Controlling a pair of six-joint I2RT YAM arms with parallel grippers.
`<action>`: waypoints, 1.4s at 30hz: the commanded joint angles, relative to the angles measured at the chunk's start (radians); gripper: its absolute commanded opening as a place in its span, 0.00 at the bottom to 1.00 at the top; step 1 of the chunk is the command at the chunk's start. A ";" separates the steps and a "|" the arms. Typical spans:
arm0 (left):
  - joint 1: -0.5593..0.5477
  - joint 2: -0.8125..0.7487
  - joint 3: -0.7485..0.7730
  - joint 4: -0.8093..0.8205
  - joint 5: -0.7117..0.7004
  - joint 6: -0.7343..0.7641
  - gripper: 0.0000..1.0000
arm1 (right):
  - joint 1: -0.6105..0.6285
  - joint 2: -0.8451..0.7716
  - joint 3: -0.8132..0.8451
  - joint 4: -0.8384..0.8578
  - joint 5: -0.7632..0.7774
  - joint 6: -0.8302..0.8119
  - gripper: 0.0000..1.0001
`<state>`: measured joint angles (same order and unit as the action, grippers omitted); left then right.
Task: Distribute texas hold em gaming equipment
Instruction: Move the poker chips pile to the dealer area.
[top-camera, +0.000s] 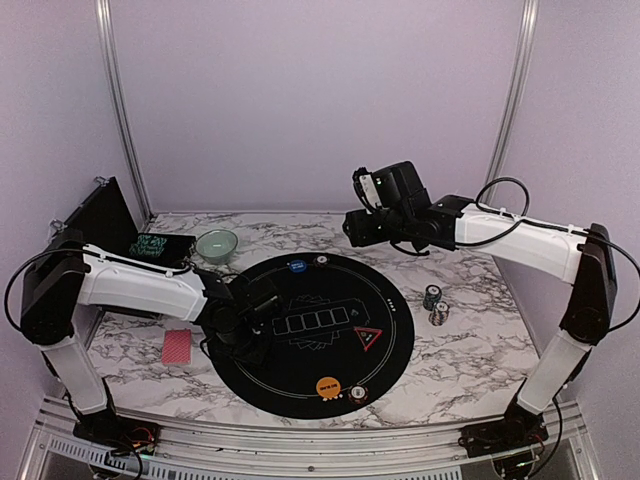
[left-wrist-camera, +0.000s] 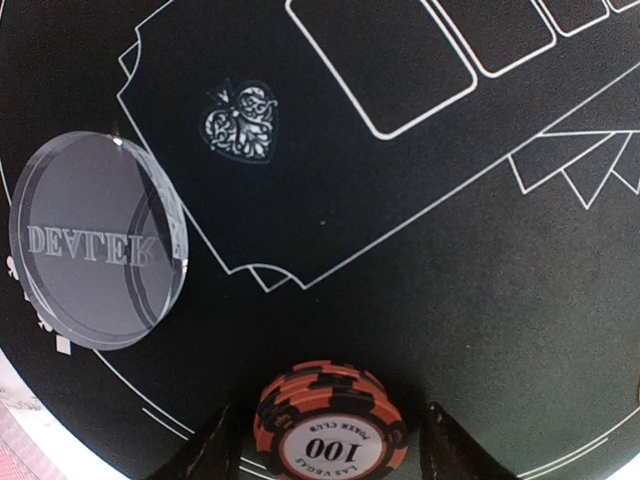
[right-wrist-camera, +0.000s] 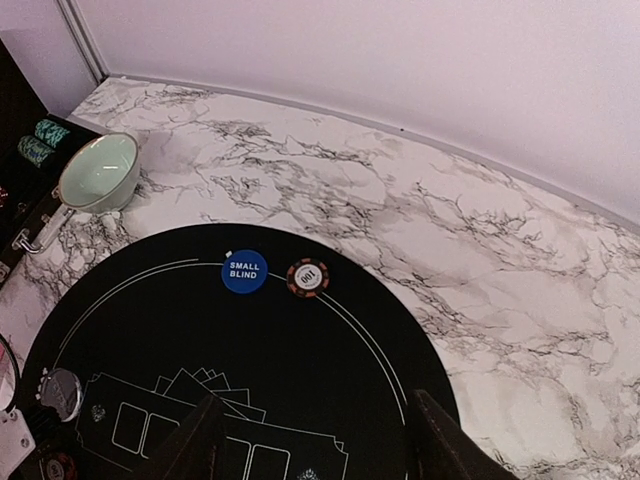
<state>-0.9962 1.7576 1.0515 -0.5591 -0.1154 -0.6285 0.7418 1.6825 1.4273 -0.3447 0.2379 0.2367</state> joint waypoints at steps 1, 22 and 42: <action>-0.013 0.028 0.025 -0.029 -0.016 0.017 0.59 | -0.004 -0.034 -0.004 0.021 0.026 0.015 0.58; -0.028 0.061 0.030 -0.085 -0.068 -0.015 0.38 | -0.004 -0.080 -0.063 0.042 0.055 0.010 0.58; 0.146 -0.091 -0.137 -0.122 -0.157 -0.003 0.37 | -0.003 -0.068 -0.071 0.058 0.037 0.000 0.59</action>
<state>-0.9009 1.6821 0.9539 -0.5983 -0.2161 -0.6643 0.7418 1.6356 1.3533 -0.3130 0.2779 0.2382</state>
